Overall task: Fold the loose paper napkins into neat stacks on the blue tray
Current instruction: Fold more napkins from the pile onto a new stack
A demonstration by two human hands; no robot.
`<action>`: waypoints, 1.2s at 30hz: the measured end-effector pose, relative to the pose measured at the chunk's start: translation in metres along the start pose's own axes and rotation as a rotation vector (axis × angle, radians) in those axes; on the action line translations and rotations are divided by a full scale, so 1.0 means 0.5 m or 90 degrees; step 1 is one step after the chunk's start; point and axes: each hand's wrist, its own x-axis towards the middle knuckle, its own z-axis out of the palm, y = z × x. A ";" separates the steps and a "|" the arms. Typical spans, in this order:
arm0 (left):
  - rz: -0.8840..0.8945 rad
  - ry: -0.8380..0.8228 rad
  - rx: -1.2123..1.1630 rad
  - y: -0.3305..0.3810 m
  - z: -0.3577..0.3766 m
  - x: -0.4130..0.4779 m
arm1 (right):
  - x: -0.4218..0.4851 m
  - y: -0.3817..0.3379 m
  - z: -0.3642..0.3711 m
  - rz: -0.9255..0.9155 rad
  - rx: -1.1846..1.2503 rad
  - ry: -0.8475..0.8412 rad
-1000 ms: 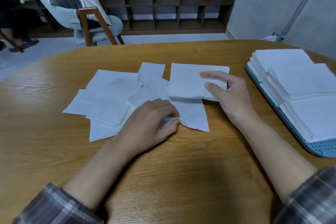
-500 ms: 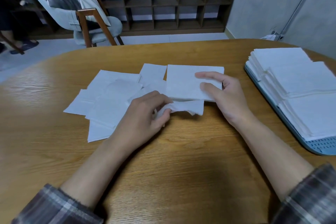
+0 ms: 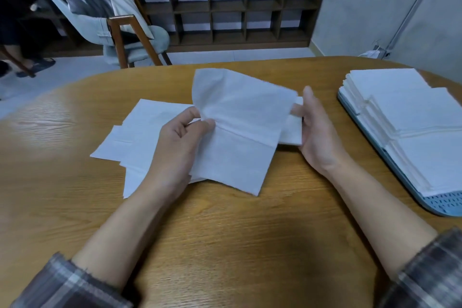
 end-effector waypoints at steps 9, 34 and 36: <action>-0.054 0.014 0.033 -0.008 0.014 -0.002 | -0.025 -0.001 0.022 -0.067 -0.119 -0.024; 0.299 0.012 0.450 -0.011 -0.020 0.000 | -0.021 -0.005 0.018 0.018 -0.115 -0.004; 0.318 0.020 0.461 -0.011 -0.020 0.000 | -0.022 -0.005 0.019 0.014 -0.121 -0.016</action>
